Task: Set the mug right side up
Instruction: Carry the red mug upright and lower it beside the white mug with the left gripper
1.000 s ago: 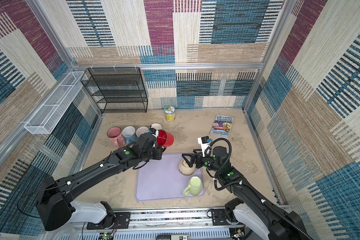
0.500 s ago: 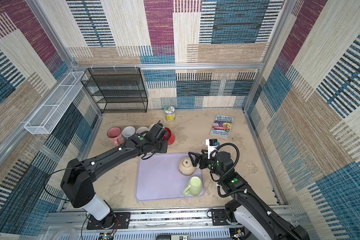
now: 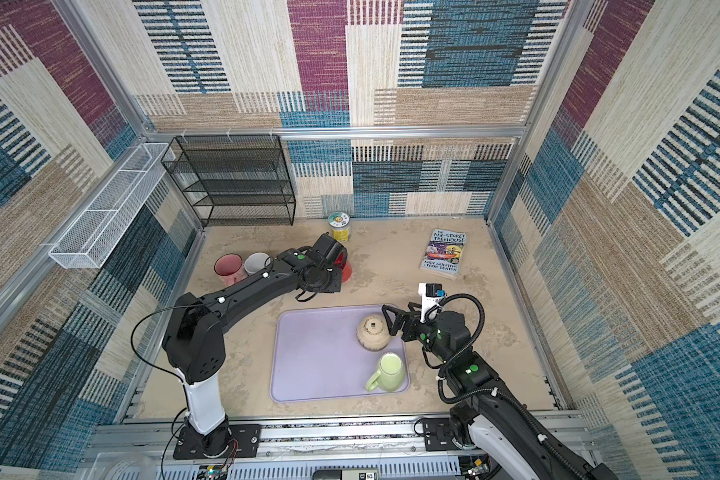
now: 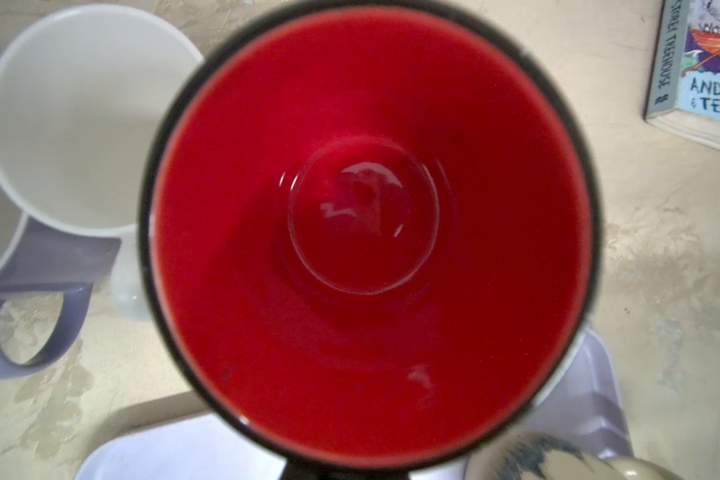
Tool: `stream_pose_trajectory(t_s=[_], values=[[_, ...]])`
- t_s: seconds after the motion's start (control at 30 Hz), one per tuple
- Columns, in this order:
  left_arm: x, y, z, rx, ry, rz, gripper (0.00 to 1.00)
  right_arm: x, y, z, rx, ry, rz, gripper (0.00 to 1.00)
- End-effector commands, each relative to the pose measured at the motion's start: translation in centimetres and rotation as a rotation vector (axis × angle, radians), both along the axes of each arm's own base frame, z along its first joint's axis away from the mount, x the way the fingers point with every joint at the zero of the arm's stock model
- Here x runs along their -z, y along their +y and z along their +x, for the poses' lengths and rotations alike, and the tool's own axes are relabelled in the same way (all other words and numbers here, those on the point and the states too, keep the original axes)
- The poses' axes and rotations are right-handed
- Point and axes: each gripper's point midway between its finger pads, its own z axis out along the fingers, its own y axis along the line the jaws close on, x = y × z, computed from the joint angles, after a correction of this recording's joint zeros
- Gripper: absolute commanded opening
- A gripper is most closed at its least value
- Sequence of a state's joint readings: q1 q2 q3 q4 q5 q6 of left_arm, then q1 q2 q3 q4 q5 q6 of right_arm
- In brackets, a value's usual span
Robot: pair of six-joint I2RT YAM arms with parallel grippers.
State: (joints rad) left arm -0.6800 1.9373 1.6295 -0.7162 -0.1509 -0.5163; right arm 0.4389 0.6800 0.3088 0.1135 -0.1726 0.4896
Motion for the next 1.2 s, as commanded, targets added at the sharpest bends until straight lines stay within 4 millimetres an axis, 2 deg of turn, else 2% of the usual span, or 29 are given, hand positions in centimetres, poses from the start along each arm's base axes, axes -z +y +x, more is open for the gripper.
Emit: stream_pose_trajectory(t_s=[0.0,0.37,0.6,1.17], values=[[0.4,-0.3,1.0,0.006,0.006,0.002,0.0,-1.0,0.0,0.2,0.01,-0.035,0.024,1.0],[2.5,0.0,3.3,-0.034,0.044,0.032,0.0,-0.9,0.1,0.0,0.002,-0.041,0.037,1.0],[3.9,0.1,4.0,-0.045,0.073,0.039,0.0,-0.9,0.1,0.1,0.003,-0.044,0.038,1.0],[5.0,0.2,5.0,-0.058,0.096,0.049,0.0,-0.7,0.1,0.1,0.005,-0.043,0.039,1.0]])
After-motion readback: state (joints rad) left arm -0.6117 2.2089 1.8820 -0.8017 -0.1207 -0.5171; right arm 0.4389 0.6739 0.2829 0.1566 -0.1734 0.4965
